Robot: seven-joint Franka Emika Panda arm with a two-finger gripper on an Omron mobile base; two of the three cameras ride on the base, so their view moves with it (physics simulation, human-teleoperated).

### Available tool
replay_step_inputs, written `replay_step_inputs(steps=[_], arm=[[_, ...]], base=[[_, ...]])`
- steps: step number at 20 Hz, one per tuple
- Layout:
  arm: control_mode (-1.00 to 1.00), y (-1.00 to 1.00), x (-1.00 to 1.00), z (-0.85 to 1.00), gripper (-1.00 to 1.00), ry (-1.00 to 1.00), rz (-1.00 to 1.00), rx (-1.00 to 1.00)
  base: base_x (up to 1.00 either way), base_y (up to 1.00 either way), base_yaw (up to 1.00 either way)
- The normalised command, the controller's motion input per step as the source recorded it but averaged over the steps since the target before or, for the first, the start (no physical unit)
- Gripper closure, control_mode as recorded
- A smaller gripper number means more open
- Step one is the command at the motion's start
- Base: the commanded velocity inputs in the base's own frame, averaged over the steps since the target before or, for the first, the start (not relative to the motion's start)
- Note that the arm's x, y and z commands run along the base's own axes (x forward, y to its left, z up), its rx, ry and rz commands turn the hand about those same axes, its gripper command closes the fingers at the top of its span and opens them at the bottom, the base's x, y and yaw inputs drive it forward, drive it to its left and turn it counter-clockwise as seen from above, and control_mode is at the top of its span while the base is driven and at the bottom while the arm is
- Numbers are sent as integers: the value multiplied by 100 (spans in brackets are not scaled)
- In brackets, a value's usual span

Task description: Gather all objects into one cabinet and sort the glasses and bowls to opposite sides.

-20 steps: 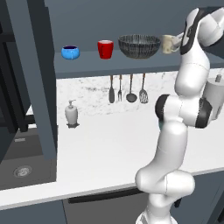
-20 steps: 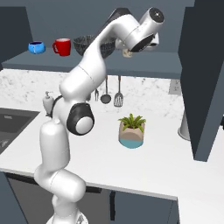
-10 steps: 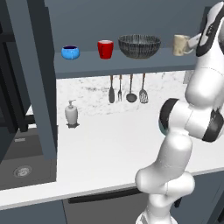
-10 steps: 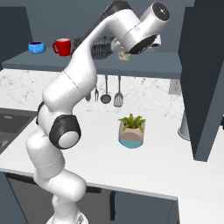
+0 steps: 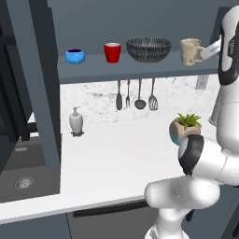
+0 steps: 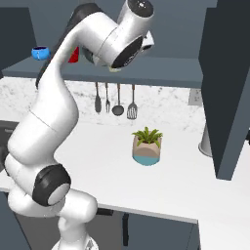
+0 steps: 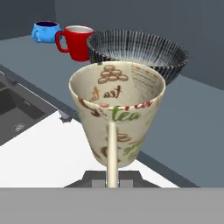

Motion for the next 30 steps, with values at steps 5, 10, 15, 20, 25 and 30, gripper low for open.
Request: replay_step_inputs(steps=[5, 10, 15, 20, 25, 30], arm=[[-100, 100, -59, 0, 100, -4, 0, -19], [-100, 98, -22, 5, 100, 0, 2, -11], [-100, 85, -2, 16, 100, 0, 6, -5], [-100, 74, 0, 13, 100, 4, 5, 0], [-100, 64, 0, 9, 100, 16, 3, 1], [-100, 45, 0, 3, 100, 8, 0, 5]], base=[[0, 0, 0], [0, 0, 0], [0, 0, 0], [0, 0, 0], [0, 0, 0], [0, 0, 0]])
